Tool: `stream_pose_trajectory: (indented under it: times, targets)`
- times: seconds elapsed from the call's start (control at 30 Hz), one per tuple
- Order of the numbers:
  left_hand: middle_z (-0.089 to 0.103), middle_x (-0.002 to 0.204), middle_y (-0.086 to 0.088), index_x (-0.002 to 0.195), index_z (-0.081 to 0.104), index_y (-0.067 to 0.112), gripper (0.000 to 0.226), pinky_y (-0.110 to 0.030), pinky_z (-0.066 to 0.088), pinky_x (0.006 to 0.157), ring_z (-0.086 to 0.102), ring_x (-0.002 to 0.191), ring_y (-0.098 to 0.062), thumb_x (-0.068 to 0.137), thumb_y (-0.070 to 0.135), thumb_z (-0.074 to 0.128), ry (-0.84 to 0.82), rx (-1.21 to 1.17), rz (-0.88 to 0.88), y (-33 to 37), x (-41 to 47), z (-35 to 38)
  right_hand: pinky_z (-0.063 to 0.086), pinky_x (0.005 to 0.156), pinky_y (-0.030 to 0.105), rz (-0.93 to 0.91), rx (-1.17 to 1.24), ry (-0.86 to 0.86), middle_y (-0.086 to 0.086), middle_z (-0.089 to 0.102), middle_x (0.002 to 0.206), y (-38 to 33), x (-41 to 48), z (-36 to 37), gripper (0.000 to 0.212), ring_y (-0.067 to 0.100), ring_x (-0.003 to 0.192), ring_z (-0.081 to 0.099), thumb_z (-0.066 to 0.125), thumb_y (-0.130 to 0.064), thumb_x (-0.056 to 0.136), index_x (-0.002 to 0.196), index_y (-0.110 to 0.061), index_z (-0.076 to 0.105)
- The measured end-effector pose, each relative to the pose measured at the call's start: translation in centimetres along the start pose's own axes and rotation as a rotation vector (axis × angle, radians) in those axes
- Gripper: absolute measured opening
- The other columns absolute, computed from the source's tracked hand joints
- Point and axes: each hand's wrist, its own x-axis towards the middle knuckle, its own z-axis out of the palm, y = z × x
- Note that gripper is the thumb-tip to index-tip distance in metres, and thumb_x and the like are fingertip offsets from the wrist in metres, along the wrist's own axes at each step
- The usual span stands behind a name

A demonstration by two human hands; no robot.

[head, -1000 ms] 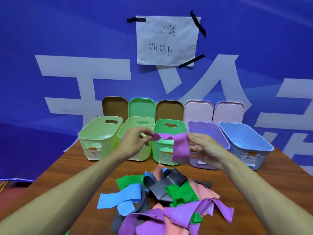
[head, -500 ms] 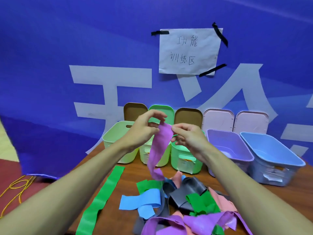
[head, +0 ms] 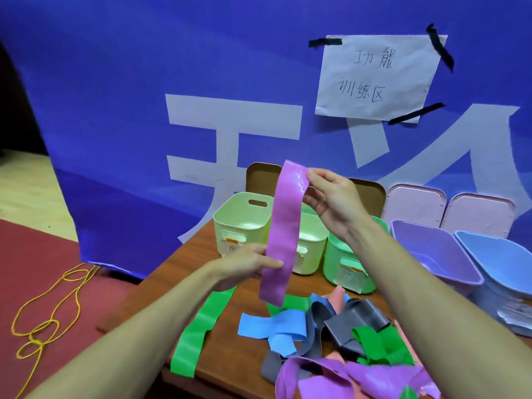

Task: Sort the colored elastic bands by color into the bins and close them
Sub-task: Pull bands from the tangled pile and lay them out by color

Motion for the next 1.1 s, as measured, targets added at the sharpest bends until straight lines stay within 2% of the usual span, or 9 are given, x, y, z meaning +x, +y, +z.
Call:
stream_pose_trajectory:
  times: [0.1, 0.23, 0.37, 0.53, 0.63, 0.8, 0.93, 1.0, 1.1]
  targets:
    - [0.067, 0.075, 0.001, 0.086, 0.064, 0.012, 0.008, -0.026, 0.046, 0.071, 0.062, 0.069, -0.011, 0.092, 0.015, 0.058, -0.009, -0.024, -0.042, -1.8, -0.9, -1.6, 0.056, 0.059, 0.022, 0.028, 0.087, 0.056, 0.005, 0.068, 0.073, 1.3, 0.9, 0.4, 0.012, 0.013, 0.062, 0.065, 0.054, -0.004, 0.093, 0.084, -0.005, 0.062]
    - [0.067, 0.083, 0.0, 0.096, 0.062, 0.012, 0.007, -0.025, 0.051, 0.071, 0.063, 0.073, -0.011, 0.093, 0.014, 0.057, 0.052, 0.008, -0.09, -2.8, -2.5, -4.3, 0.059, 0.061, 0.025, 0.104, 0.098, 0.145, 0.005, 0.07, 0.063, 3.6, 2.0, 0.2, 0.01, 0.015, 0.06, 0.067, 0.053, 0.001, 0.093, 0.084, -0.002, 0.058]
    - [0.066, 0.074, -0.001, 0.089, 0.062, 0.013, 0.008, -0.023, 0.049, 0.061, 0.062, 0.064, -0.012, 0.091, 0.009, 0.056, 0.186, 0.041, -0.209, -4.5, -4.8, -7.9, 0.06, 0.062, 0.029, 0.261, 0.059, 0.149, 0.013, 0.068, 0.072, 7.6, 3.0, 1.2, 0.008, 0.019, 0.058, 0.069, 0.051, 0.007, 0.089, 0.086, 0.001, 0.057]
    - [0.062, 0.079, -0.011, 0.095, 0.064, 0.007, 0.021, -0.024, 0.045, 0.061, 0.058, 0.071, -0.021, 0.076, 0.008, 0.055, 0.293, 0.008, -0.345, -7.4, -7.5, -11.5, 0.054, 0.048, 0.021, 0.38, -0.226, 0.142, 0.004, 0.061, 0.066, 13.4, 4.5, 4.6, 0.012, 0.012, 0.049, 0.056, 0.057, -0.001, 0.088, 0.081, -0.011, 0.058]
    - [0.057, 0.081, -0.014, 0.092, 0.059, 0.01, 0.023, -0.027, 0.041, 0.061, 0.055, 0.072, -0.021, 0.068, 0.01, 0.055, 0.35, -0.017, -0.4, -9.9, -8.6, -12.4, 0.051, 0.043, 0.016, 0.467, -0.248, 0.114, 0.003, 0.062, 0.054, 17.5, 5.7, 6.6, 0.011, 0.008, 0.039, 0.053, 0.059, 0.0, 0.087, 0.081, -0.009, 0.058]
    - [0.058, 0.08, -0.007, 0.089, 0.055, 0.014, 0.011, -0.028, 0.043, 0.06, 0.056, 0.069, -0.02, 0.084, 0.005, 0.058, 0.367, -0.017, -0.48, -14.4, -9.8, -13.6, 0.052, 0.041, 0.017, 0.566, -0.351, 0.069, 0.013, 0.057, 0.068, 24.1, 7.3, 8.6, 0.012, 0.006, 0.034, 0.058, 0.053, 0.003, 0.09, 0.099, -0.003, 0.057]
    - [0.058, 0.078, -0.005, 0.101, 0.054, 0.009, 0.02, -0.015, 0.043, 0.04, 0.058, 0.05, -0.006, 0.086, 0.0, 0.062, 0.41, -0.103, -0.442, -16.1, -9.0, -13.4, 0.05, 0.039, 0.015, 0.545, -0.4, 0.088, 0.014, 0.057, 0.07, 27.4, 8.6, 8.6, 0.016, 0.007, 0.035, 0.058, 0.052, 0.005, 0.089, 0.104, 0.0, 0.056]
    - [0.057, 0.074, -0.001, 0.101, 0.057, 0.01, 0.021, -0.013, 0.042, 0.041, 0.055, 0.049, -0.003, 0.084, 0.002, 0.066, 0.431, 0.073, -0.399, -16.5, -8.2, -13.3, 0.052, 0.043, 0.016, 0.56, -0.433, 0.112, 0.015, 0.059, 0.072, 28.4, 9.2, 8.1, 0.017, 0.007, 0.037, 0.06, 0.052, 0.005, 0.09, 0.105, 0.002, 0.058]
    - [0.054, 0.075, 0.006, 0.106, 0.062, 0.014, 0.031, -0.017, 0.042, 0.056, 0.051, 0.062, -0.007, 0.078, 0.018, 0.074, 0.396, 0.604, -0.37, -17.4, -7.3, -13.9, 0.055, 0.045, 0.018, 0.635, -0.475, 0.118, 0.018, 0.064, 0.083, 29.5, 9.6, 7.1, 0.022, 0.011, 0.047, 0.065, 0.051, 0.006, 0.089, 0.111, 0.005, 0.057]
